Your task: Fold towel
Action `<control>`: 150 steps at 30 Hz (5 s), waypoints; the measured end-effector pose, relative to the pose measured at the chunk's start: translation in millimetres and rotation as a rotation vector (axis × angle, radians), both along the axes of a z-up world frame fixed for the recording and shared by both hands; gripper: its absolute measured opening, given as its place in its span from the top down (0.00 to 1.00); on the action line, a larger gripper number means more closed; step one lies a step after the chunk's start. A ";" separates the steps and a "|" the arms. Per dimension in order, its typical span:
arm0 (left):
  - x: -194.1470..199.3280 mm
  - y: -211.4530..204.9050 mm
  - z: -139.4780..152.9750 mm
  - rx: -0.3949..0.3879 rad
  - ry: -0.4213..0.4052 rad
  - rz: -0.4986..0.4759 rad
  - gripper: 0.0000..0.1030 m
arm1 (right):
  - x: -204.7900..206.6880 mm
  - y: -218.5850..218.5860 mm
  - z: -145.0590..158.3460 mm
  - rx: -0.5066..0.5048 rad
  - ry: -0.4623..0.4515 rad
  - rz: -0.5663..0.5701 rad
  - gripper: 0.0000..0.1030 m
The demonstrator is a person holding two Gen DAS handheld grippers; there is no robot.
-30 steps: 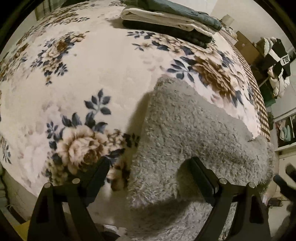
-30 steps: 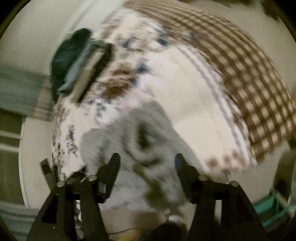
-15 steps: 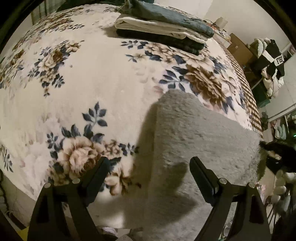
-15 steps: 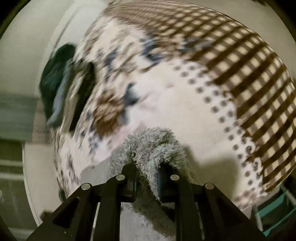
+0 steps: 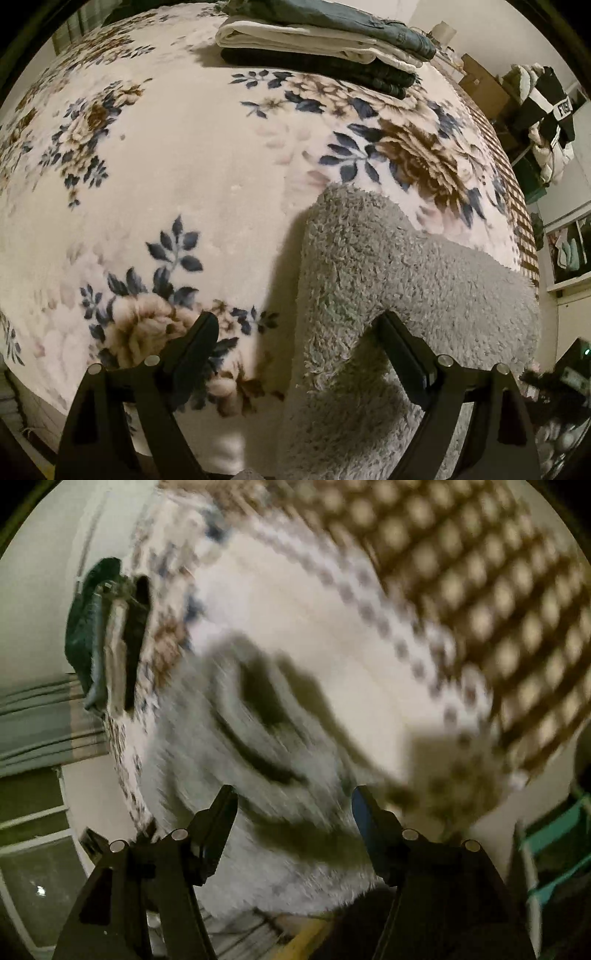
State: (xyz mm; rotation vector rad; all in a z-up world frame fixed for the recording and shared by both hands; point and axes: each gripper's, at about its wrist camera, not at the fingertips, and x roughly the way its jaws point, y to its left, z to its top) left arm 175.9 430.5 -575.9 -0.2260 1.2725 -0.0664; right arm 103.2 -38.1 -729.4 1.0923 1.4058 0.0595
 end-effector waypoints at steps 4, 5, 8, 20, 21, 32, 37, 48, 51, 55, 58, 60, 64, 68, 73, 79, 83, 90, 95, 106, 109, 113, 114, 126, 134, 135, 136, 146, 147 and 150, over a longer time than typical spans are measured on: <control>1.5 -1.9 0.6 0.015 0.005 -0.018 0.14 | -16.7 12.9 -14.1 0.030 -0.016 -0.065 0.87; 1.7 -1.9 1.5 0.017 0.006 -0.022 0.14 | -24.0 12.3 -5.2 0.009 -0.032 -0.088 0.89; 3.0 -2.5 4.7 0.019 0.012 -0.034 0.14 | -44.7 7.2 20.8 -0.010 -0.038 -0.120 0.91; 33.2 -23.4 23.2 0.004 -0.013 -0.095 0.14 | -43.1 -6.9 36.5 -0.169 0.082 0.076 0.48; 37.3 -25.1 22.9 0.004 -0.013 -0.102 0.14 | -38.7 -7.4 51.5 -0.176 0.012 0.064 0.38; 85.7 -16.4 -23.4 0.005 0.086 -0.064 0.14 | 76.7 -1.6 9.9 -0.019 -0.108 0.037 0.66; 94.5 -3.7 -53.5 -0.115 0.185 -0.015 0.12 | 100.6 8.5 -4.9 -0.143 -0.114 0.056 0.73; 38.8 -2.2 5.6 -0.108 0.067 -0.027 0.12 | 19.0 -18.6 33.5 -0.020 -0.113 -0.049 0.34; 18.0 -2.7 6.1 -0.107 0.078 -0.012 0.12 | -17.7 -21.2 16.2 0.040 -0.039 -0.084 0.34; 2.7 -6.5 -1.1 -0.096 0.105 -0.015 0.12 | -40.6 -11.6 -22.8 0.166 0.012 -0.152 0.45; -5.2 -10.2 -4.3 -0.095 0.118 -0.032 0.12 | -46.9 1.3 -20.8 0.190 -0.028 -0.145 0.84; -8.3 -11.1 -4.3 -0.091 0.121 -0.041 0.12 | -56.4 5.6 -8.6 0.220 -0.054 -0.158 0.86; -13.3 -11.5 -5.0 -0.101 0.130 -0.049 0.12 | -80.4 -0.4 11.1 0.207 -0.046 -0.179 0.87; -17.8 -12.0 -9.9 -0.098 0.145 -0.061 0.12 | -94.1 -4.2 -13.1 0.165 0.063 -0.169 0.87; -22.9 -12.5 -5.5 -0.093 0.141 -0.086 0.12 | -71.8 0.2 -15.4 -0.013 0.099 -0.035 0.49; -16.1 -11.1 -0.2 -0.094 0.124 -0.079 0.12 | -27.2 -5.7 49.7 -0.135 -0.149 -0.002 0.37; 5.9 -16.1 0.9 -0.081 0.090 -0.087 0.12 | 22.3 -13.1 33.3 -0.061 -0.166 0.006 0.36; 25.0 -20.3 -17.8 -0.084 0.124 -0.127 0.12 | 82.5 -2.3 -13.8 -0.096 -0.081 0.025 0.70; 12.1 -10.1 -9.1 -0.127 0.116 -0.101 0.12 | 83.4 -1.3 -20.3 -0.056 -0.060 0.031 0.60; -29.1 16.0 -64.6 -0.346 0.191 0.008 0.12 | 9.1 18.0 -54.6 0.105 -0.037 0.167 0.01; -25.7 21.5 -72.1 -0.409 0.190 0.005 0.09 | 11.9 23.0 -68.7 0.204 -0.096 0.173 0.00; -18.6 18.7 -75.3 -0.451 0.180 -0.033 0.09 | 28.3 42.6 -73.3 0.271 -0.121 0.248 0.00; -16.5 16.5 -78.3 -0.467 0.186 -0.037 0.09 | 32.2 49.6 -75.5 0.274 -0.117 0.275 0.00; -13.9 6.9 -46.8 -0.532 0.115 -0.024 0.64 | 50.6 66.0 -67.6 0.277 -0.105 0.244 0.44; -7.6 13.8 37.0 -0.540 0.040 -0.027 0.66 | 51.6 75.0 -3.6 0.245 -0.171 0.191 0.55; -4.3 17.2 48.9 -0.537 0.028 -0.028 0.66 | 48.4 70.0 7.6 0.247 -0.181 0.192 0.55; 2.9 20.4 67.0 -0.532 0.011 -0.027 0.65 | 53.4 72.2 20.5 0.248 -0.192 0.194 0.56; 158.5 65.1 163.6 -0.512 -0.164 0.002 0.65 | 200.5 120.8 150.9 0.210 -0.361 0.257 0.56; 178.6 72.0 167.0 -0.510 -0.174 0.006 0.65 | 227.2 129.0 162.0 0.205 -0.380 0.256 0.56; 255.1 92.0 170.6 -0.508 -0.197 0.027 0.65 | 304.3 156.9 183.5 0.194 -0.416 0.253 0.56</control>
